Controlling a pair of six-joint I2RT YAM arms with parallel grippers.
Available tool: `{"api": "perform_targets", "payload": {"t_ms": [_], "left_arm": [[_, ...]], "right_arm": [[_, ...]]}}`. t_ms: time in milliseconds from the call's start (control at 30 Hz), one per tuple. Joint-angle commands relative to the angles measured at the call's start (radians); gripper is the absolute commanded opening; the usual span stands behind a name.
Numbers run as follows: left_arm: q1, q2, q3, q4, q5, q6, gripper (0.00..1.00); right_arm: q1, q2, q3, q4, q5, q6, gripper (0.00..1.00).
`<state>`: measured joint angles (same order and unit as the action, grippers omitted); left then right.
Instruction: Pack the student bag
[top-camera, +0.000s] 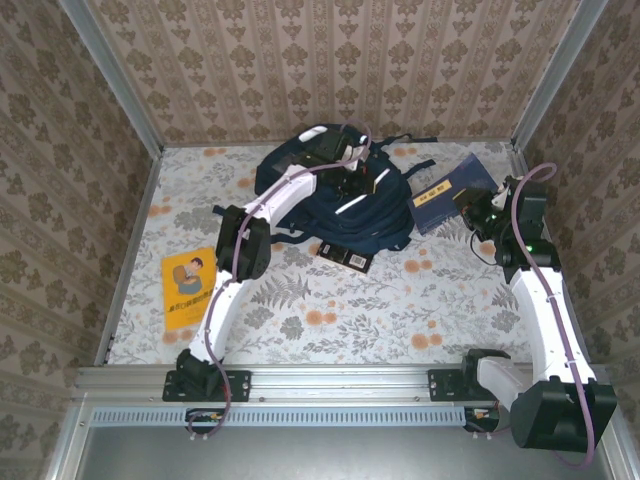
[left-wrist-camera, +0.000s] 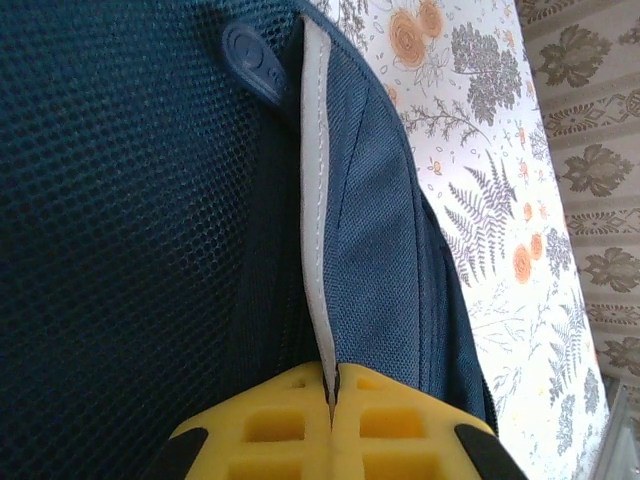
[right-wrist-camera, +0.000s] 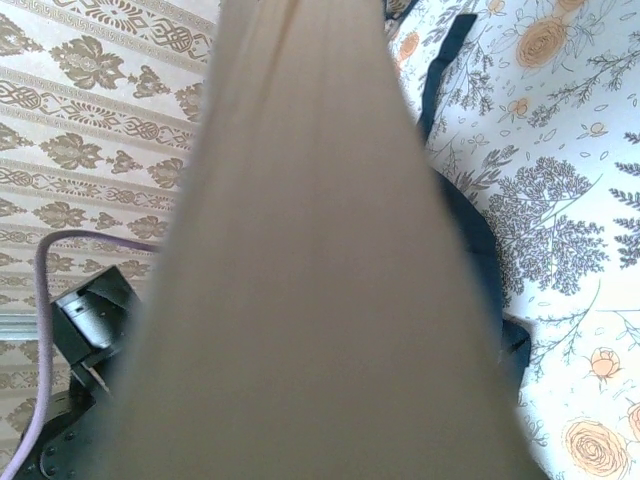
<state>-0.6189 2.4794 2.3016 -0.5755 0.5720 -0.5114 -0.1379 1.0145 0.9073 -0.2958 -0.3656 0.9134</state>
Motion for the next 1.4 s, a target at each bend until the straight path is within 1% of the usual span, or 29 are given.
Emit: {"api": "perform_targets", "payload": {"t_ms": [0, 100, 233, 333, 400, 467, 533, 567, 600, 633, 733, 800, 967, 1067, 1167, 1233, 1367], "left_arm": [[0.022, -0.041, 0.082, -0.027, -0.024, 0.029, 0.00], [0.062, -0.103, 0.083, 0.033, 0.017, -0.044, 0.00], [0.114, -0.194, 0.043, 0.144, 0.057, -0.149, 0.00], [0.139, -0.237, 0.047, 0.187, 0.065, -0.201, 0.00], [0.151, -0.255, 0.046, 0.219, 0.107, -0.244, 0.00], [0.156, -0.261, 0.047, 0.255, 0.127, -0.289, 0.00], [0.156, -0.259, 0.057, 0.282, 0.146, -0.327, 0.00], [0.156, -0.254, 0.069, 0.290, 0.153, -0.343, 0.00], [0.183, -0.245, 0.085, 0.295, 0.160, -0.357, 0.00], [0.187, -0.237, 0.100, 0.295, 0.166, -0.365, 0.00], [0.197, -0.208, 0.141, 0.292, 0.179, -0.396, 0.00], [0.205, -0.195, 0.150, 0.315, 0.188, -0.426, 0.00], [0.215, -0.179, 0.154, 0.347, 0.195, -0.468, 0.00], [0.219, -0.174, 0.157, 0.354, 0.195, -0.476, 0.00], [0.226, -0.174, 0.155, 0.356, 0.202, -0.484, 0.00], [0.232, -0.175, 0.153, 0.354, 0.205, -0.484, 0.00], [0.244, -0.183, 0.149, 0.359, 0.209, -0.491, 0.00]], "right_arm": [[-0.004, -0.026, 0.007, 0.022, 0.003, 0.013, 0.00], [-0.004, -0.037, 0.003, 0.005, 0.033, 0.015, 0.00], [-0.005, -0.039, -0.021, 0.024, 0.047, 0.040, 0.00], [-0.004, -0.035, -0.066, 0.089, 0.042, 0.083, 0.00], [0.009, -0.020, -0.089, 0.170, 0.017, 0.100, 0.00], [0.033, 0.002, -0.093, 0.199, 0.037, 0.105, 0.00], [0.066, 0.033, -0.108, 0.269, 0.059, 0.120, 0.00], [0.091, 0.055, -0.122, 0.326, 0.073, 0.136, 0.00], [0.123, 0.079, -0.140, 0.405, 0.086, 0.155, 0.00], [0.147, 0.105, -0.148, 0.469, 0.095, 0.169, 0.00], [0.230, 0.210, -0.116, 0.598, 0.121, 0.192, 0.00], [0.275, 0.287, -0.106, 0.704, 0.162, 0.245, 0.00], [0.346, 0.494, -0.038, 0.903, 0.226, 0.368, 0.00], [0.389, 0.615, 0.010, 1.018, 0.261, 0.413, 0.00], [0.418, 0.723, 0.046, 1.130, 0.270, 0.479, 0.00], [0.431, 0.752, 0.058, 1.171, 0.275, 0.489, 0.00], [0.456, 0.735, 0.069, 1.148, 0.308, 0.463, 0.00]]}}
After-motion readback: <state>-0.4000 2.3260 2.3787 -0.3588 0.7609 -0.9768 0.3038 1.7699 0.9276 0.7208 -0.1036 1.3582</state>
